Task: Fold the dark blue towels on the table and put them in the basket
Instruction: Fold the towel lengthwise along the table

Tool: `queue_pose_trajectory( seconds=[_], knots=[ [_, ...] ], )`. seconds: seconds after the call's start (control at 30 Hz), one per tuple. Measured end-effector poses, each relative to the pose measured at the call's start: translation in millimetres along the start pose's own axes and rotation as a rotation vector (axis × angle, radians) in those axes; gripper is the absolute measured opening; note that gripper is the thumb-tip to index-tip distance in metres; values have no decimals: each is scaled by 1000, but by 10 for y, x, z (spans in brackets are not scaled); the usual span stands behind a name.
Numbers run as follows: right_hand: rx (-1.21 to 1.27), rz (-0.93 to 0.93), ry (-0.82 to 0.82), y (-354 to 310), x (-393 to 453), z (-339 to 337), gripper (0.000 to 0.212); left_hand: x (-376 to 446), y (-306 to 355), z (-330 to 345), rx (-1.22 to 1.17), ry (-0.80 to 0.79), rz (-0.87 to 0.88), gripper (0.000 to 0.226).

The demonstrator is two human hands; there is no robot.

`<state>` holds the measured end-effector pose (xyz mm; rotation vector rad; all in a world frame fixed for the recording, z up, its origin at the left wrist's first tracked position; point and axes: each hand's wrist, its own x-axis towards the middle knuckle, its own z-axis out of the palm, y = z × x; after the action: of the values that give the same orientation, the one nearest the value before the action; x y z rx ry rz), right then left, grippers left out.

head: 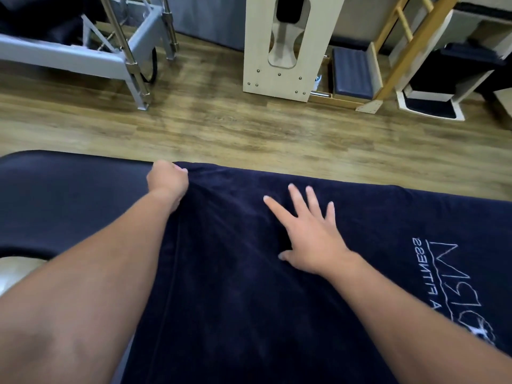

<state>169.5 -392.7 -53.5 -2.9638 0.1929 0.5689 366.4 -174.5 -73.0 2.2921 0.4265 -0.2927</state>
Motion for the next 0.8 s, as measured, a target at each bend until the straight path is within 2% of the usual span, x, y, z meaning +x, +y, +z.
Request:
queue_pose_trajectory(
  seconds=[0.07, 0.13, 0.2, 0.27, 0.43, 0.47, 0.53, 0.6, 0.63, 0.7, 0.8],
  knots=[
    [115, 45, -1, -58, -185, 106, 97, -167, -12, -3, -28, -103, 9, 31],
    [148, 103, -64, -125, -334, 232, 89, -379, -63, -52, 118, -242, 57, 42],
    [127, 109, -104, -216, -460, 367, 91, -585, -195, -66, 295, -327, 117, 38],
    [103, 82, -106, -335, -597, 475, 92, -760, -371, -71, 268, -342, 111, 27],
    [113, -10, -81, -513, -866, 604, 89, -811, -692, -283, -28, -47, 24, 28],
    [113, -26, -89, -533, -940, 628, 89, -855, -725, -352, -68, -61, -5, 32],
    [103, -59, -113, -562, -1085, 688, 91, -1044, -792, -438, -101, -236, -59, 39],
    [61, -96, -140, -604, -1231, 757, 92, -1311, -950, -479, -8, -439, -89, 42],
    [41, -112, -147, -630, -1304, 791, 92, -1448, -1053, -495, 70, -492, -73, 43],
    [29, -132, -148, -670, -1414, 848, 91, -1641, -1291, -485, 145, -500, -56, 46],
    [14, -171, -171, -727, -1626, 928, 89, -2013, -1538, -530, 109, -418, -87, 50]
  ],
)
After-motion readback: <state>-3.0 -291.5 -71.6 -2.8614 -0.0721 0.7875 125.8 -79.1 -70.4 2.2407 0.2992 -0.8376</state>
